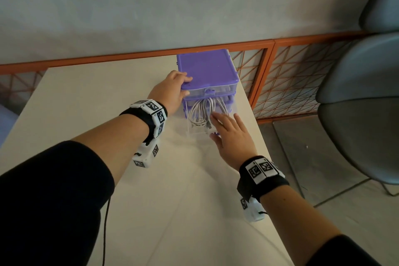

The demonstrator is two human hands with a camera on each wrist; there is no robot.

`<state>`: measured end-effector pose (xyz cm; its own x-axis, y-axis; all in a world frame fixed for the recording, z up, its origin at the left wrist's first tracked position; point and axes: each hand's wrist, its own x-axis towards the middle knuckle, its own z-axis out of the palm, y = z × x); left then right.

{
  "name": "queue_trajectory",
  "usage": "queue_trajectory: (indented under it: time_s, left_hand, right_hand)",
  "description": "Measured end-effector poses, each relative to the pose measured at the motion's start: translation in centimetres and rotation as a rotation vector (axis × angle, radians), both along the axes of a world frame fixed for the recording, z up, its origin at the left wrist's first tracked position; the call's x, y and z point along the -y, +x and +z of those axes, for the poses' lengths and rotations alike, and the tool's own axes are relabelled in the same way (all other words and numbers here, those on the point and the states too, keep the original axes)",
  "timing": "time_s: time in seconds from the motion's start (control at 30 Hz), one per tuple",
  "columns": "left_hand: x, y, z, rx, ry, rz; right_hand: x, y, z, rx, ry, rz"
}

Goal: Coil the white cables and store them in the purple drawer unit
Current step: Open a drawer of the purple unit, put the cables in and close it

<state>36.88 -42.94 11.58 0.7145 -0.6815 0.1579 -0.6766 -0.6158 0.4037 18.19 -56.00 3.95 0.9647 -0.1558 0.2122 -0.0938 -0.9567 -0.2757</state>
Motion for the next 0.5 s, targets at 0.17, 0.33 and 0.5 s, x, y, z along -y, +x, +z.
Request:
queue_trajectory:
  time_s: [0.17, 0.33, 0.5]
  left_hand:
    - [0.0, 0.0, 0.0, 0.014, -0.024, -0.008]
    - [0.0, -0.1, -0.1, 0.02, -0.035, -0.026]
    - [0.0, 0.0, -0.3, 0.043, -0.058, -0.027]
  right_hand:
    - [0.6, 0.8, 0.2, 0.01, 0.012, 0.05]
    - [1.8, 3.1, 1.6, 0.122, 0.019, 0.022]
    - [1.6, 5.0, 2.5, 0.227, 0.016, -0.263]
